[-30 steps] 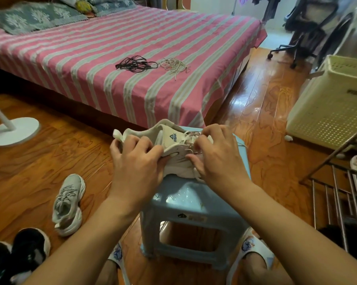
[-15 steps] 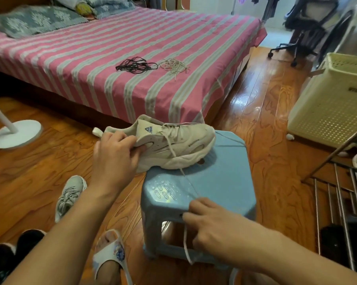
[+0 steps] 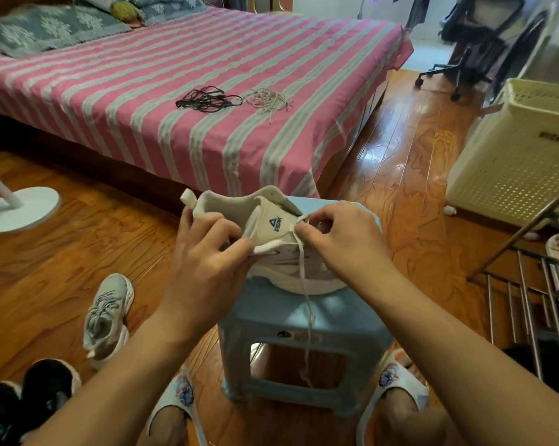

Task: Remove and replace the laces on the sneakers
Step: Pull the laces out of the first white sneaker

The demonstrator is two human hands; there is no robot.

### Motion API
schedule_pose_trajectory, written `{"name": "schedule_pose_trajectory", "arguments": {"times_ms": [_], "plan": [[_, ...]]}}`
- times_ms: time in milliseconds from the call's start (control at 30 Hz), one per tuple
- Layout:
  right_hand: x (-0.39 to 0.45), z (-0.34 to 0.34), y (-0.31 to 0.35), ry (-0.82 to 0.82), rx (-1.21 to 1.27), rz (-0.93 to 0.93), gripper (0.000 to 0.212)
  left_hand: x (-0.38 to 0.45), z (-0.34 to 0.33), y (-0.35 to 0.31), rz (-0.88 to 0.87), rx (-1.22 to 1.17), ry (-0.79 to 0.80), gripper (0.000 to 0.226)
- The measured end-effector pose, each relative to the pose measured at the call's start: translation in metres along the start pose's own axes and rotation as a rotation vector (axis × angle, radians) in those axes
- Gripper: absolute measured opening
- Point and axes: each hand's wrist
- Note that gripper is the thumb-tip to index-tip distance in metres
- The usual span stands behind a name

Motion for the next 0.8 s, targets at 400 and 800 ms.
{"name": "schedule_pose_trajectory", "arguments": {"times_ms": [400,800], "plan": [[0.005,0.01,-0.002,0.07,0.881,-0.583,0.015,0.004,-0.002,0.003,0.054,0.014,0.175,0.024],[0.025,0.01,-0.006,0.276,-0.022,0.008,0.037,0.004,-0.004,0.01,-0.059,0.034,0.154,0.026]]}}
Point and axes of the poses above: each hand's wrist, its own x-axis towards the middle knuckle, its own z-axis out of the back of the hand, y = z × x, and after that the axes turned 15 degrees about x, right-handed
